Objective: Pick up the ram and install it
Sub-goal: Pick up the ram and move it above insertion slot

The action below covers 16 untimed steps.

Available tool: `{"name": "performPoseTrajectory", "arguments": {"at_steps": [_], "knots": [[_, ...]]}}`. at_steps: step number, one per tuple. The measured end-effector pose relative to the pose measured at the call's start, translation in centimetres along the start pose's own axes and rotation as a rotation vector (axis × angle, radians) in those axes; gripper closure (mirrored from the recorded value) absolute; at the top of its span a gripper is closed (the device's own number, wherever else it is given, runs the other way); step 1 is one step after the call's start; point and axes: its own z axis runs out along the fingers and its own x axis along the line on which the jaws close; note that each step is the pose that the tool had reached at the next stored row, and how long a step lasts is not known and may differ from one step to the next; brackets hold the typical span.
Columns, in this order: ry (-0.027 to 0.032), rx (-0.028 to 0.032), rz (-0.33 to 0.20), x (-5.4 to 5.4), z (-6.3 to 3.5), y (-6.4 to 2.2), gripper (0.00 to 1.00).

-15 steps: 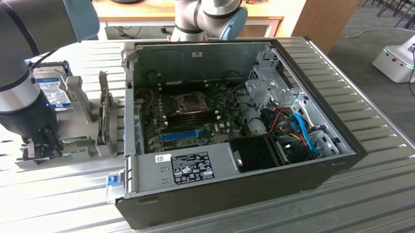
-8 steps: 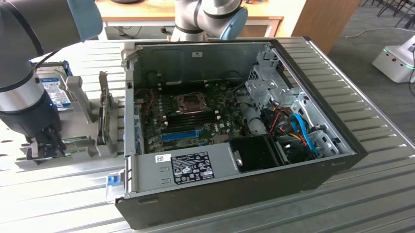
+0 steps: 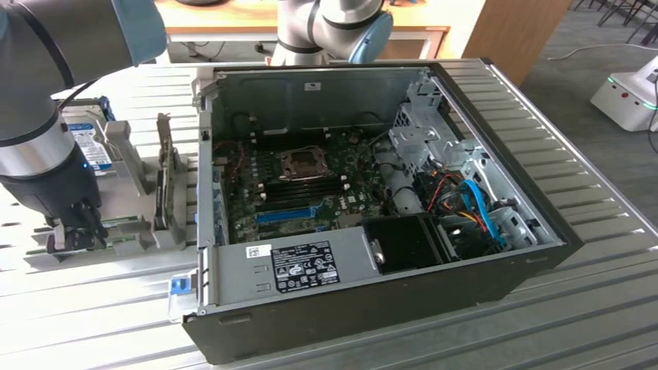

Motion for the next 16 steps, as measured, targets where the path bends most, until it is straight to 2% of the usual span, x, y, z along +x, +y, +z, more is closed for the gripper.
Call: {"name": "performPoseTrajectory", "arguments": {"at_steps": [16], "knots": [[-0.0002,0.0002,0.000,0.01,0.26,-0.13,0.76]]}}
